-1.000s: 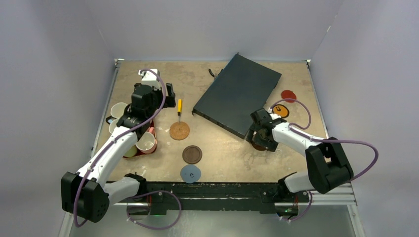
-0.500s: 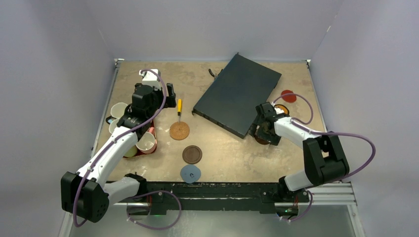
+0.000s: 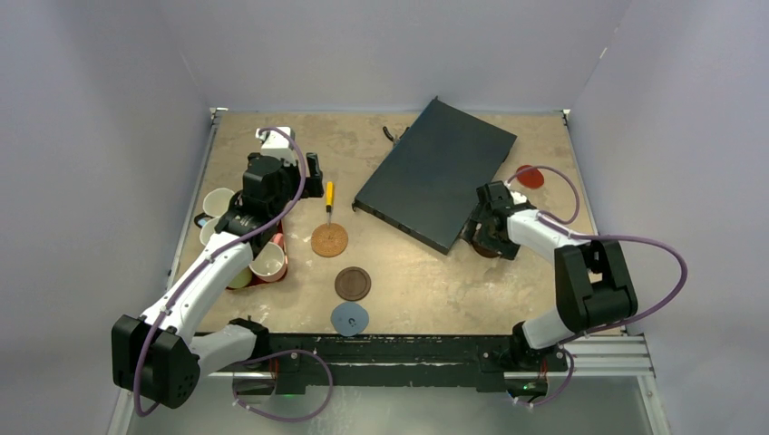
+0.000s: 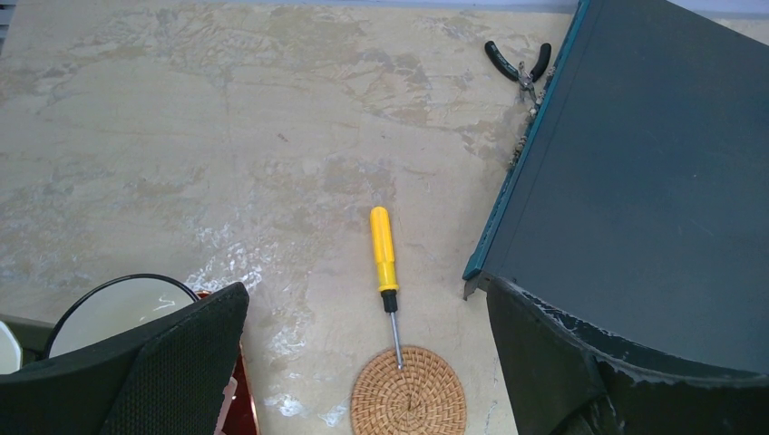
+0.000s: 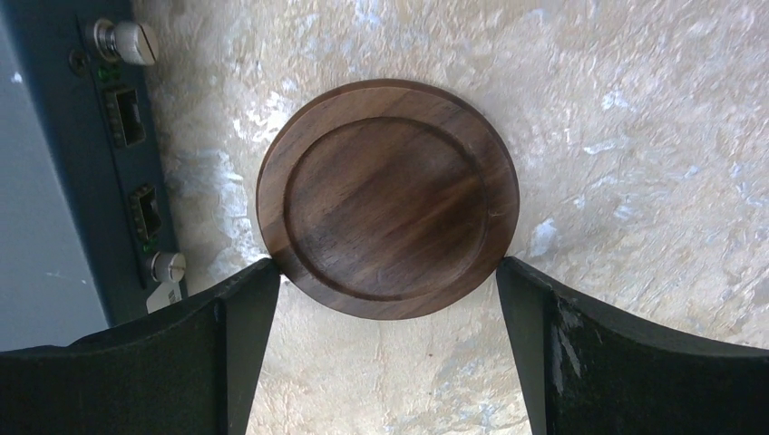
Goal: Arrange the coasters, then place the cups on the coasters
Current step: Move the coaster to the center of the board.
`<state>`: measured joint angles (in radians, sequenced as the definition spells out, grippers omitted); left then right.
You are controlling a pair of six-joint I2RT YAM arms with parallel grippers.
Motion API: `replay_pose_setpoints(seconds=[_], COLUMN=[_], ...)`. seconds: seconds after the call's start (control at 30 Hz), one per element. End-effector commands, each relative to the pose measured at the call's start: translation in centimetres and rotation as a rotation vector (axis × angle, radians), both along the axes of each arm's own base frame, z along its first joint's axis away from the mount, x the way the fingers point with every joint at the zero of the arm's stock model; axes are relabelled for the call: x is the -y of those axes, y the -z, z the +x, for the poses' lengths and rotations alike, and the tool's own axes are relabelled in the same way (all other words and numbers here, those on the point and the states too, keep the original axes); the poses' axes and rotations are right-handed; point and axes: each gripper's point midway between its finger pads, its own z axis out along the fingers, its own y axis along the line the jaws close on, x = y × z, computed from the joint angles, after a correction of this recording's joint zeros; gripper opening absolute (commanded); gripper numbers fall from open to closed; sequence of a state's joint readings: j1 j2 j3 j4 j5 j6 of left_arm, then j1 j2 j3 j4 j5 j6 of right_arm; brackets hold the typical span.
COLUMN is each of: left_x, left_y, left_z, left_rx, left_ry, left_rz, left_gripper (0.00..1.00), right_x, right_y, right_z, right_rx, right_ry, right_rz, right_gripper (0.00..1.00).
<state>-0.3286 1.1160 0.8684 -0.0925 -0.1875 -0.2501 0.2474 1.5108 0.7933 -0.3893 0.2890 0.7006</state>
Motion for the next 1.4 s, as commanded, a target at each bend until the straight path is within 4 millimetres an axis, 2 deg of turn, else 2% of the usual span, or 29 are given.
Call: replay_pose_setpoints(seconds=[0.0, 0.27, 0.53, 0.7, 1.2, 1.3, 1.37], left_x=[0.2, 0.2, 0.4, 0.4, 0.4, 0.4, 0.4], left_y=[-1.8, -1.8, -1.6, -1.6, -1.7, -1.7, -1.7], left_z=[0.3, 0.3, 0.4, 0.4, 0.3, 0.3, 0.3], left_rx=[0.052, 0.05, 0.045, 0.045, 0.048, 0.049, 0.049], left_ry=[-0.006, -0.005, 0.007, 0.005, 0.007, 0.005, 0.004], left_rz=[-0.019, -0.017, -0.019, -0.017, -0.02, -0.018, -0.018], left_gripper=[0.99, 0.99, 0.99, 0.99, 0.99, 0.99, 0.99], right_x=[1.3, 2.0, 1.7, 1.9, 1.5, 1.4, 1.8], right_y=[1.3, 1.5, 1.7, 1.0, -4.1, -5.4, -7.4], right_z=[-0.5, 0.1, 0.6, 0.7, 1.4, 1.5, 2.3], right_rx=[-0.051, -0.047, -0.04, -0.029, 0.077, 0.102, 0.163], right_ry=[0.007, 0.018, 0.005, 0.005, -0.049, -0.057, -0.066], right_rz=[-0.043, -0.036, -0.016, -0.023, 0.002, 0.008, -0.021], right_gripper=[0.92, 0.93, 0.95, 0.98, 0.98, 0.98, 0.98])
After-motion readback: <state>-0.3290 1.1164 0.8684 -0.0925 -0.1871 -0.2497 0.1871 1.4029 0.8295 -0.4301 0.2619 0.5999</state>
